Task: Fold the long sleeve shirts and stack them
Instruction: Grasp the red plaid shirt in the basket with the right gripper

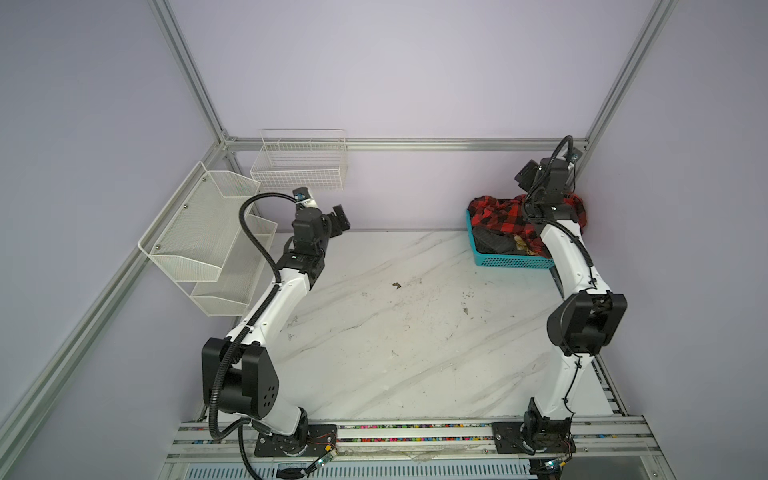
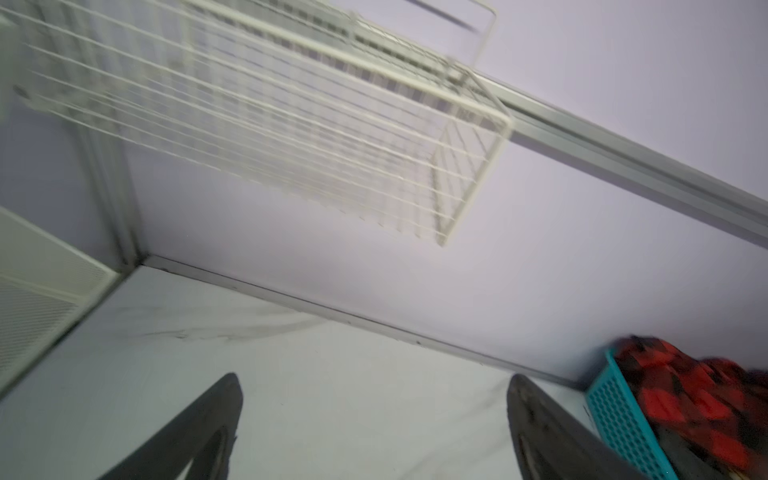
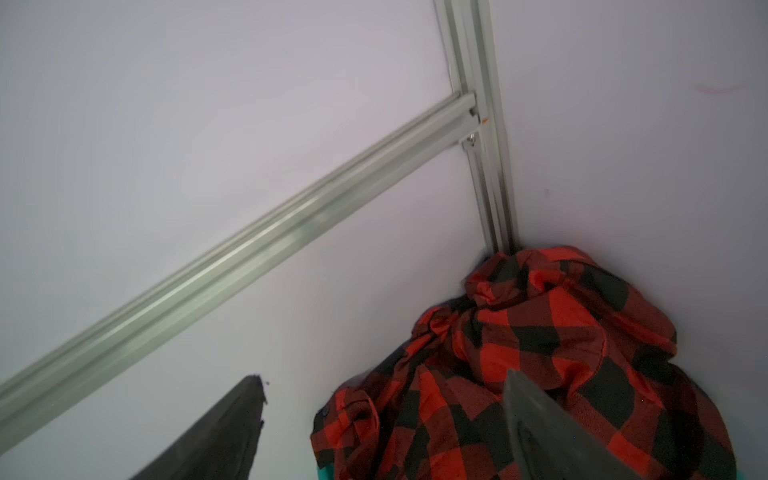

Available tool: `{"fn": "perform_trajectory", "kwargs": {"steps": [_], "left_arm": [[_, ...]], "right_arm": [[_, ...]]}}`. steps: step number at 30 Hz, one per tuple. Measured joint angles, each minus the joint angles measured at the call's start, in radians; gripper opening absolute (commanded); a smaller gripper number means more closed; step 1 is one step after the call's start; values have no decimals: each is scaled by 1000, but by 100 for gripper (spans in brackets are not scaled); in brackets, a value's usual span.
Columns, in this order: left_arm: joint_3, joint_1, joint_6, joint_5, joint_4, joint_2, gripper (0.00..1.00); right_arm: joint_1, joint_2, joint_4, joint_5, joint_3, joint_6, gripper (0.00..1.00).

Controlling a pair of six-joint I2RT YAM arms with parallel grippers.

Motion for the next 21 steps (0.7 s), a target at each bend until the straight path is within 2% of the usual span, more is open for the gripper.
{"fn": "perform_trajectory", "kwargs": {"steps": [5,9,14,15,21], "left_arm": [[0,-100,2,49,-123,60,99],[0,-104,4,68,-168,67,99],[0,-98,7,88,-197,80,98],[0,-98,7,92,-203,88,98],[37,-98,13,117,-272,163,94]], "right_arm": [[3,211,-205,104,148,8,90],[1,299,-288,190,206,7,90],[-9,370,-294,241,290,7,84],[-12,381,-292,246,294,5,80],[-40,461,-273,259,327,-13,25]]}}
